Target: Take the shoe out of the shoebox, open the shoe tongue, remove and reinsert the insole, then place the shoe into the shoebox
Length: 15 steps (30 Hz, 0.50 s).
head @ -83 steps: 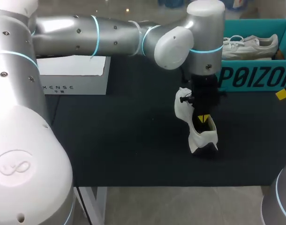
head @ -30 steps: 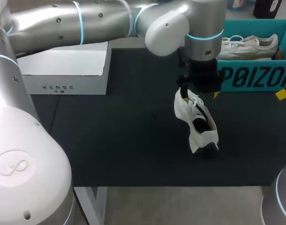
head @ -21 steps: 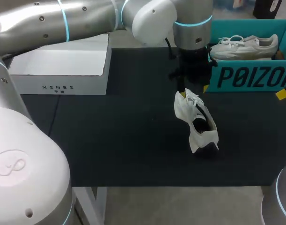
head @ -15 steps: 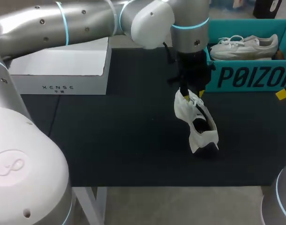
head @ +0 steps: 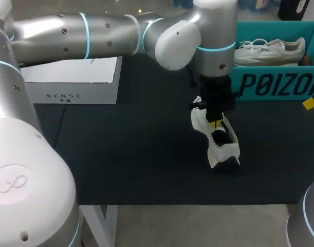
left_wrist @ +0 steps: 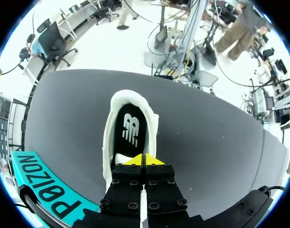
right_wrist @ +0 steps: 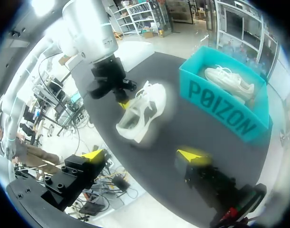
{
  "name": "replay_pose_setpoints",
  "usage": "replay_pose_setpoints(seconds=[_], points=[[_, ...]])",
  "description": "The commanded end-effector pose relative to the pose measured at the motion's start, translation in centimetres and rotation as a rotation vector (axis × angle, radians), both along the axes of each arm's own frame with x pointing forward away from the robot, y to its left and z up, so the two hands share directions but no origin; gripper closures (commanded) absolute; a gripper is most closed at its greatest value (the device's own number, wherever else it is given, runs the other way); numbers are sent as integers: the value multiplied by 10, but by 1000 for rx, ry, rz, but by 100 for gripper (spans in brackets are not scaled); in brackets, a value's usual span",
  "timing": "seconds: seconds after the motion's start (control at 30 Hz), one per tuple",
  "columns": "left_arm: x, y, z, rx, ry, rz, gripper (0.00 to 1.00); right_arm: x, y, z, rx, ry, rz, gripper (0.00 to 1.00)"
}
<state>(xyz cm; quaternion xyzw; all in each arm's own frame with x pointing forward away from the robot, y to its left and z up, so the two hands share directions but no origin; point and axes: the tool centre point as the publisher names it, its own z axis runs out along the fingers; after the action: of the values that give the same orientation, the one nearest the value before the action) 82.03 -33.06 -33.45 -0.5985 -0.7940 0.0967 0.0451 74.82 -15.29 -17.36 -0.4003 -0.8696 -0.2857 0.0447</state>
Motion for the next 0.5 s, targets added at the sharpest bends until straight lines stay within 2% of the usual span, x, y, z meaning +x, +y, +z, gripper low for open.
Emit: replay_pose_setpoints(seconds=[0.03, 0.23, 0.37, 0.43, 0.47, 0.5], points=[[-2, -3, -6, 19, 25, 14, 100, 1, 0, 0, -3, 3, 0, 0], [-9, -4, -8, 27, 29, 24, 100, 1, 0, 0, -3, 3, 0, 0], [-7, -1, 16, 2, -24, 60, 100, 1, 0, 0, -3, 3, 0, 0], [-7, 3, 31, -6, -11, 135, 100, 1, 0, 0, -3, 3, 0, 0], [-7, 3, 31, -6, -11, 135, 0, 1, 0, 0, -3, 3, 0, 0], [-7, 3, 31, -6, -11, 135, 0, 1, 0, 0, -3, 3, 0, 0]])
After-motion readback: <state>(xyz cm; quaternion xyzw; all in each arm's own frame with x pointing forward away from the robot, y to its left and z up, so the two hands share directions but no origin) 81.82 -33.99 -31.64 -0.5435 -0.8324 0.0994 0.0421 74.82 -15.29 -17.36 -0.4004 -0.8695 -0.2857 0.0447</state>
